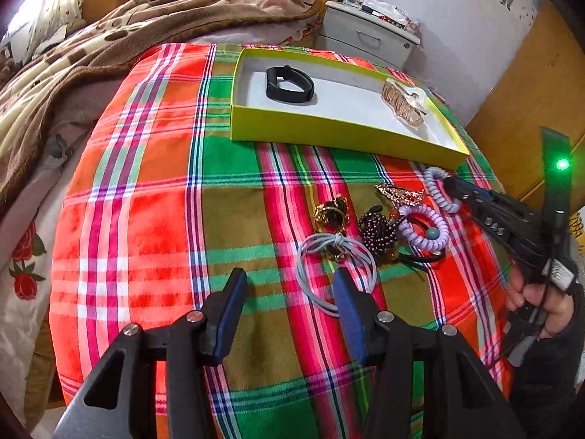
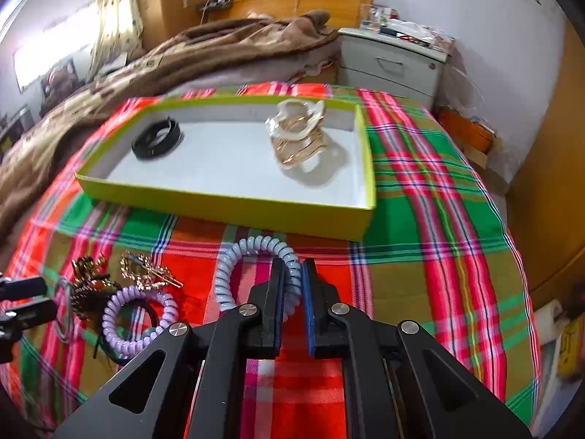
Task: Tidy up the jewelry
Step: 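Grasp the blue coil hair tie with the right tool while the left tool grasps the silver hair ties, then drop the blue coil into the tray with the right tool while the left tool drops the silver ties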
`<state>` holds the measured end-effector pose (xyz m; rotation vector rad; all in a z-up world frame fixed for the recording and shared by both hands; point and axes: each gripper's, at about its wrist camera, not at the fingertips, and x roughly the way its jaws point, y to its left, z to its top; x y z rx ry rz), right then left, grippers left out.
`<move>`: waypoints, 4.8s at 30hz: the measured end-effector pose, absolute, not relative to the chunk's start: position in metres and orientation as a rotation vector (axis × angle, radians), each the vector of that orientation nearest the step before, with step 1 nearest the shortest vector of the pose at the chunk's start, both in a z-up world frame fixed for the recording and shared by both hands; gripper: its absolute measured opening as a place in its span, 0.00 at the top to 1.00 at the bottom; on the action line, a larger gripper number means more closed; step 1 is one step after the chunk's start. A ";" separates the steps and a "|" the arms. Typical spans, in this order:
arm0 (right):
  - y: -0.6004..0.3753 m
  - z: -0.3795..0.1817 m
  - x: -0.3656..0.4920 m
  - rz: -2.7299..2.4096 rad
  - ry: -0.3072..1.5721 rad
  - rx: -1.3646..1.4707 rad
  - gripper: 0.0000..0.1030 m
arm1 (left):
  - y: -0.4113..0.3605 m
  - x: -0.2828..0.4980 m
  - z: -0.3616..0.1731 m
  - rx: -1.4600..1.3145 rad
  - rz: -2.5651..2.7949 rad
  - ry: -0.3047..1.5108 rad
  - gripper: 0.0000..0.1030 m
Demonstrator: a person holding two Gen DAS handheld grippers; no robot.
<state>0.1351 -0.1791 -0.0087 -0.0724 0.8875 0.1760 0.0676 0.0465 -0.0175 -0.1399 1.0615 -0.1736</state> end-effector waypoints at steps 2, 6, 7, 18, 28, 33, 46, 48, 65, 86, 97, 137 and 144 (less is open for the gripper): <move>-0.184 -0.004 0.132 0.173 0.875 -0.048 0.91 | 0.042 0.072 -0.019 -0.101 -0.163 1.054 0.51; -0.191 0.004 0.125 0.166 0.849 -0.020 0.91 | 0.035 0.081 -0.019 -0.038 -0.141 1.051 0.51; -0.192 0.006 0.124 0.166 0.844 -0.015 0.91 | 0.033 0.083 -0.020 -0.022 -0.140 1.048 0.51; -0.186 0.008 0.117 0.202 0.837 0.017 0.91 | 0.021 0.087 -0.022 0.056 -0.155 1.005 0.55; -0.185 0.010 0.113 0.199 0.833 0.027 0.91 | 0.027 0.079 -0.020 -0.021 -0.206 1.007 0.96; -0.187 0.012 0.110 0.190 0.823 0.035 0.91 | 0.034 0.074 -0.016 -0.062 -0.185 0.993 0.96; -0.184 0.025 0.101 0.199 0.788 0.040 0.91 | 0.050 0.064 0.014 -0.115 -0.186 0.910 0.96; -0.184 0.029 0.100 0.200 0.779 0.043 0.91 | 0.051 0.064 0.016 -0.118 -0.187 0.908 0.96; -0.173 0.053 0.121 0.236 0.745 0.043 0.91 | 0.060 0.086 0.046 -0.152 -0.202 0.843 0.96; -0.126 0.043 0.228 0.282 0.837 0.005 0.91 | 0.054 0.180 0.044 -0.207 -0.223 0.847 0.96; -0.101 0.016 0.274 0.298 0.930 -0.026 0.91 | 0.058 0.207 0.010 -0.195 -0.183 0.923 0.96; -0.092 0.001 0.286 0.293 0.964 -0.058 0.67 | 0.055 0.215 -0.006 -0.179 -0.161 0.981 0.71; -0.097 0.017 0.266 0.312 0.924 -0.042 0.65 | 0.055 0.202 0.010 -0.179 -0.170 0.944 0.59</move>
